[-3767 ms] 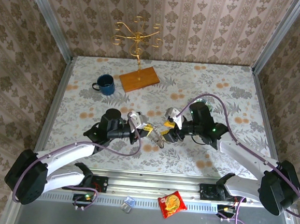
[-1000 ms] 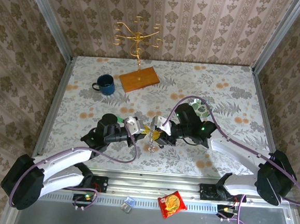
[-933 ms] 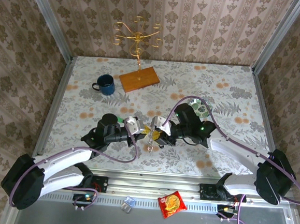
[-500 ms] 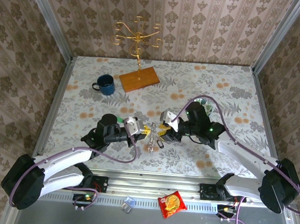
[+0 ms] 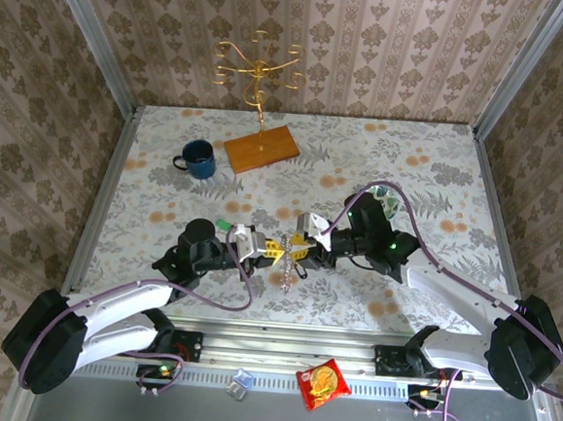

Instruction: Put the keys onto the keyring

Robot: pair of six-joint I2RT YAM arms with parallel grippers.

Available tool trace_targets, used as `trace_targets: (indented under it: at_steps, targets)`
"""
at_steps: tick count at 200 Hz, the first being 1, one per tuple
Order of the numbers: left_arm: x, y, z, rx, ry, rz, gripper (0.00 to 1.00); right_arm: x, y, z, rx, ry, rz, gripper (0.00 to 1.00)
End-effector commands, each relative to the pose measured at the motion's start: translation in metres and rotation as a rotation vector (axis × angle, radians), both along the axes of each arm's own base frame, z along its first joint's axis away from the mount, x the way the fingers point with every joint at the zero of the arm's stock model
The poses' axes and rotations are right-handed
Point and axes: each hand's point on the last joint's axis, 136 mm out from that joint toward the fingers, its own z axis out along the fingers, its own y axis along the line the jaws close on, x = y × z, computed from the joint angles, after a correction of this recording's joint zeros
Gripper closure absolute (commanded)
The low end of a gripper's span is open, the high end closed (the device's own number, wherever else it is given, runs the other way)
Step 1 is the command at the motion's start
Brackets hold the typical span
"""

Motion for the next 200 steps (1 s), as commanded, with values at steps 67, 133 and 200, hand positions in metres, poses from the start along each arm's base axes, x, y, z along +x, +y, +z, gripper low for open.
trace_targets:
  at_steps: [67,133,200]
  targets:
    - [-0.008,-0.002,0.018,-0.084,-0.013,-0.059,1.0,-0.008,0.007,-0.002,-0.01,-0.021,0.082,0.91]
    - [0.004,-0.001,0.009,-0.026,-0.029,0.007,0.9,-0.016,0.01,0.003,-0.027,-0.018,0.128,1.0]
    - [0.004,-0.002,0.011,-0.013,-0.045,-0.005,0.83,-0.019,0.016,0.002,-0.068,-0.021,0.166,1.0]
